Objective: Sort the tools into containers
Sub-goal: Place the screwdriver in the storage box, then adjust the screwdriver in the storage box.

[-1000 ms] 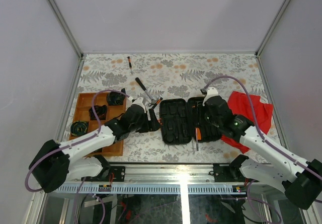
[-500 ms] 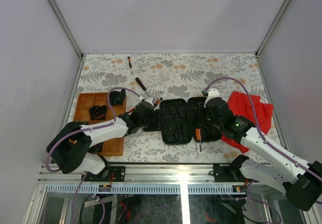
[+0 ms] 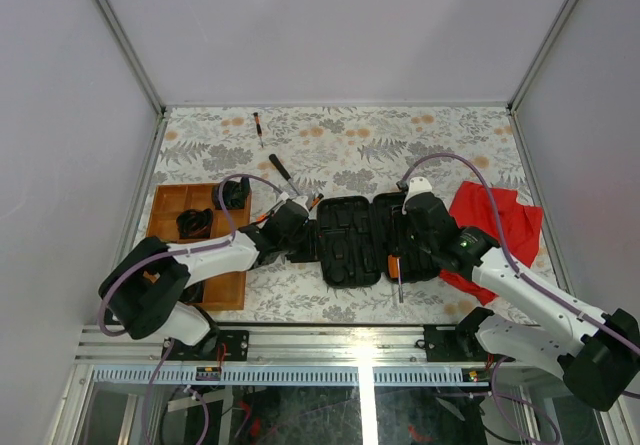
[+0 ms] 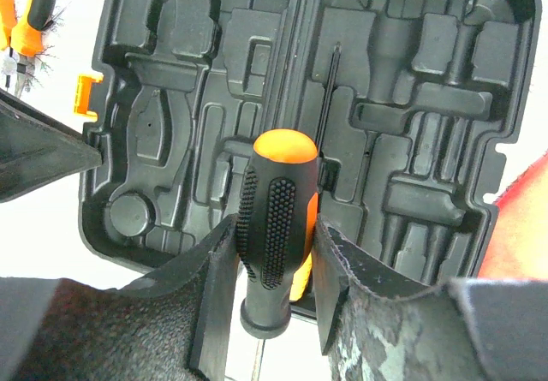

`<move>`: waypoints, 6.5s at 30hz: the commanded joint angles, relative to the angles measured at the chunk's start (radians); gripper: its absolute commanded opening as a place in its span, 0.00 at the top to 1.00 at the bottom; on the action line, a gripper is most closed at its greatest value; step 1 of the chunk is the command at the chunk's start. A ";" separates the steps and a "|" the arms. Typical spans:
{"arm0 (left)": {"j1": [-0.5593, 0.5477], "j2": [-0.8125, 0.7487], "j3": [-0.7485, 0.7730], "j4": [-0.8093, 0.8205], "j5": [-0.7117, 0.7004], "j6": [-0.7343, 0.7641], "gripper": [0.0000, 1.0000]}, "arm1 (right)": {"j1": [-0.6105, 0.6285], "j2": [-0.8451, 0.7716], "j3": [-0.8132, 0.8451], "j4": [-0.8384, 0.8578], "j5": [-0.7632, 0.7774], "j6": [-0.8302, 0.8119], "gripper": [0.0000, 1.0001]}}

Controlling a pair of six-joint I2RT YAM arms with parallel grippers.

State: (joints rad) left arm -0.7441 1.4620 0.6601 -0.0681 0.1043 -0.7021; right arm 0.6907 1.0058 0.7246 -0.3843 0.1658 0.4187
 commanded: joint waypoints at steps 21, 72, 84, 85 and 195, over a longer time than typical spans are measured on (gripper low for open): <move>0.027 -0.117 -0.056 -0.125 -0.011 0.080 0.85 | -0.112 0.202 0.175 -0.004 0.045 -0.007 1.00; 0.026 -0.172 -0.050 -0.107 0.050 0.053 0.62 | -0.209 0.553 0.243 0.082 0.007 -0.039 0.52; 0.025 -0.170 -0.051 -0.104 0.049 0.055 0.62 | -0.208 0.504 0.228 0.070 -0.035 -0.049 0.52; 0.027 -0.170 -0.051 -0.103 0.048 0.055 0.62 | -0.209 0.498 0.222 0.071 -0.045 -0.047 0.54; -0.395 0.342 0.564 -0.364 -0.408 -0.170 0.59 | -0.297 0.050 -0.021 0.023 -0.170 0.030 0.55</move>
State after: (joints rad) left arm -1.1381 1.7939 1.2118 -0.4294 -0.2714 -0.8890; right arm 0.3992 1.0584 0.7059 -0.3908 0.0170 0.4423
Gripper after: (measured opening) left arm 0.415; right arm 0.455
